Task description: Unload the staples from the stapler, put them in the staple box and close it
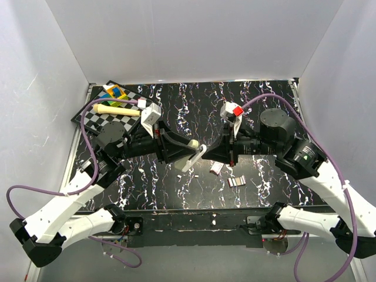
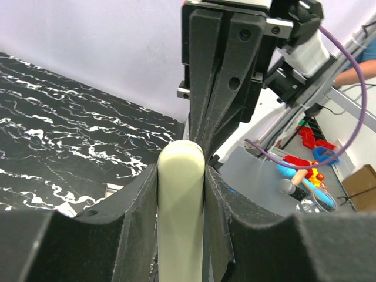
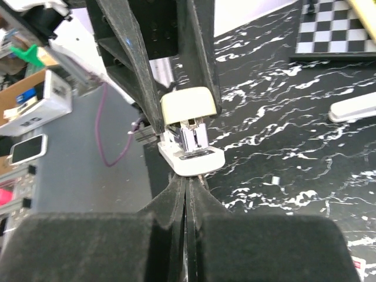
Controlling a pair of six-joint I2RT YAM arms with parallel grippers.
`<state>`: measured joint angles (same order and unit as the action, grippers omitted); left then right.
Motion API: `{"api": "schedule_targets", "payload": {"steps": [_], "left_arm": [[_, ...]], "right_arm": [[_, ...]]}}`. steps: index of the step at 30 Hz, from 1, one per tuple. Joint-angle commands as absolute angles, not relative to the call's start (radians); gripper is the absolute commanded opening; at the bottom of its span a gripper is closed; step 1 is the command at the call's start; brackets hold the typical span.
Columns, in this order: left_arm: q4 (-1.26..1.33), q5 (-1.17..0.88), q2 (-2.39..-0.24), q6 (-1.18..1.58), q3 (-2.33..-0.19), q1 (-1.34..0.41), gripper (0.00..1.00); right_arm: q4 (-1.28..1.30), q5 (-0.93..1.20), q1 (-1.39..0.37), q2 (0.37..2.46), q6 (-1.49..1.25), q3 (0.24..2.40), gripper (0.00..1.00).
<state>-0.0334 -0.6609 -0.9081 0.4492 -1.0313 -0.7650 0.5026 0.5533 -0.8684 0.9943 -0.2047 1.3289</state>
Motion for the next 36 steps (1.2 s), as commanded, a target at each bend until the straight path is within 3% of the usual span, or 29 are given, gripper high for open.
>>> {"api": "schedule_targets", "payload": {"steps": [1,13,19,36], "left_arm": [[-0.124,-0.554,-0.91,0.41,-1.038,-0.788,0.0],[-0.239,-0.062,-1.021,0.331,-1.16,-0.788,0.0],[-0.226,0.144,-1.189,0.302,-1.198,-0.781,0.0],[-0.186,0.173,-1.658,0.319,-1.354,-0.612,0.0]], "right_arm": [[0.357,0.407,-0.854,0.914,-0.163,1.284,0.01],[0.498,-0.066,-0.847,0.819,-0.244,1.105,0.01],[0.496,-0.103,-0.845,0.839,-0.305,1.025,0.01],[0.367,-0.057,-0.845,0.884,-0.377,0.859,0.08]]}}
